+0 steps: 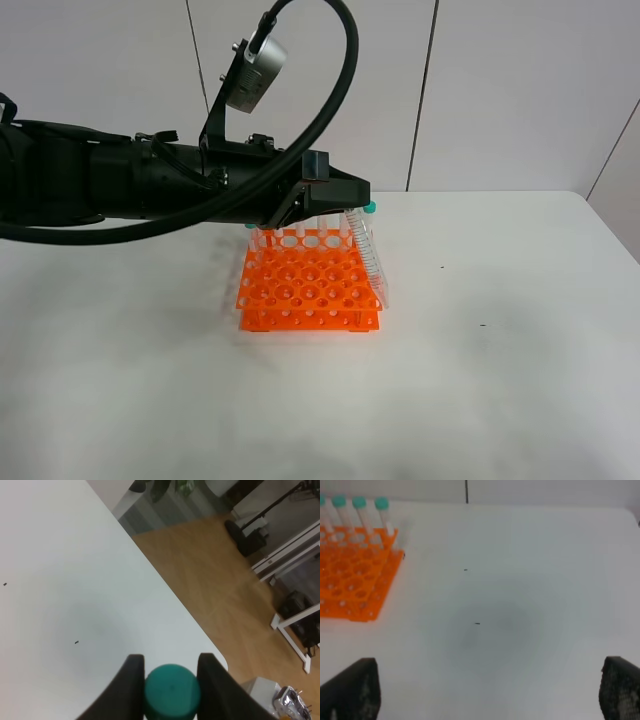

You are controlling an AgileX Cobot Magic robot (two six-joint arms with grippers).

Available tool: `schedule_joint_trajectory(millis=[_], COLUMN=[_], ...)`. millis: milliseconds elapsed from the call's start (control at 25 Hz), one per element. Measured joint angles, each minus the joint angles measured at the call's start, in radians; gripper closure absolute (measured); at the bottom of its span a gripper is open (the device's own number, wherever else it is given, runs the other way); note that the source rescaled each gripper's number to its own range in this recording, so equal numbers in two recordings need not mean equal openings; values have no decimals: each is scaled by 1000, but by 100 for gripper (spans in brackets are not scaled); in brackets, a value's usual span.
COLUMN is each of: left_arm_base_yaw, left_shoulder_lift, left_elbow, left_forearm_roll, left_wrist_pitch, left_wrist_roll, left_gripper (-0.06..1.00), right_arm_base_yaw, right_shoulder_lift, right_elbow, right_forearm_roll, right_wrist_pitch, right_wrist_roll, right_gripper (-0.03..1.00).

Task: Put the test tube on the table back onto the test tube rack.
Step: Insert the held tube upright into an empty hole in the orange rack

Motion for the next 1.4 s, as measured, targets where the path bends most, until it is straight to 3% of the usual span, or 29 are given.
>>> schedule_joint_trajectory(millis=[680,880,960,1080,1200,1320,1400], left_arm_base_yaw=[0,0,4,6,-5,-18,-19], left_shoulder_lift=[-214,-288,-305,-319,-320,-320,-319], left_elbow=[0,0,0,-1,-1,-1,-1], left_forearm_roll=[7,112,190,390,750,1153,1352], left_wrist_pitch=[1,-17,-33,-113,-225,-351,-436], left_wrist_roll=[0,-2,-22,-127,-368,-704,-918], left_gripper=[94,94,94,94,94,94,94], right_arm_base_yaw=[0,0,0,0,0,0,0], right_shoulder_lift=[-1,-1,-1,-1,-1,-1,-1], right_elbow=[0,0,0,0,0,0,0], right_forearm_roll=[0,0,0,0,0,0,0], right_wrist_pitch=[1,1,1,1,1,1,1], right_wrist_roll=[0,1,1,1,1,2,2], right_gripper=[3,3,3,3,3,3,3])
